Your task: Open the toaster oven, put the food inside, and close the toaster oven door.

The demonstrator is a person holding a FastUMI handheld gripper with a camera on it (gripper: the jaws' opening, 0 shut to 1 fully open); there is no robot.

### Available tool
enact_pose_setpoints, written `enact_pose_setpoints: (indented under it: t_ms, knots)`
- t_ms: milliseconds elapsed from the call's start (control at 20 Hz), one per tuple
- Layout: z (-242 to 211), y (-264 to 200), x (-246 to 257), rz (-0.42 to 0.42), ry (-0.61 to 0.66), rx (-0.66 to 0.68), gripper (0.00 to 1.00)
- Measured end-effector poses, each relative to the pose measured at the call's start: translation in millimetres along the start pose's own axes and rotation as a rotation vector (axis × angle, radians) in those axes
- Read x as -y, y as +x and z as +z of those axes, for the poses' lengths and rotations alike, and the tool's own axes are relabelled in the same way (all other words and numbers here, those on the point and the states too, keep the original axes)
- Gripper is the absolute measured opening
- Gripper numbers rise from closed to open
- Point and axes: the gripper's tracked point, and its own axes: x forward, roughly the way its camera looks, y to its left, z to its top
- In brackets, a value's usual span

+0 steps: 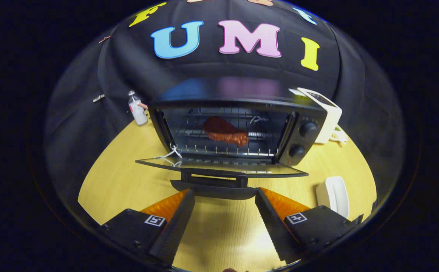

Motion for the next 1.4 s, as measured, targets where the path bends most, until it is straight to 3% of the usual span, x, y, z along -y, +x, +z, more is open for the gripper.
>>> enact_pose_setpoints:
  t_ms: [400,550,850,1050,1400]
  knots:
    - [106,-34,5,0.015,0.088,0.211,0.99]
    - [139,-64,5,0.046,0.061,0.309,0.99]
    - [191,-120,44,0.004,-0.005,0.483,0.98]
    - [206,-157,82,-0.049,0.011,0.573,0.98]
    - [178,-196,120,-0.119,0.012,0.583,0.98]
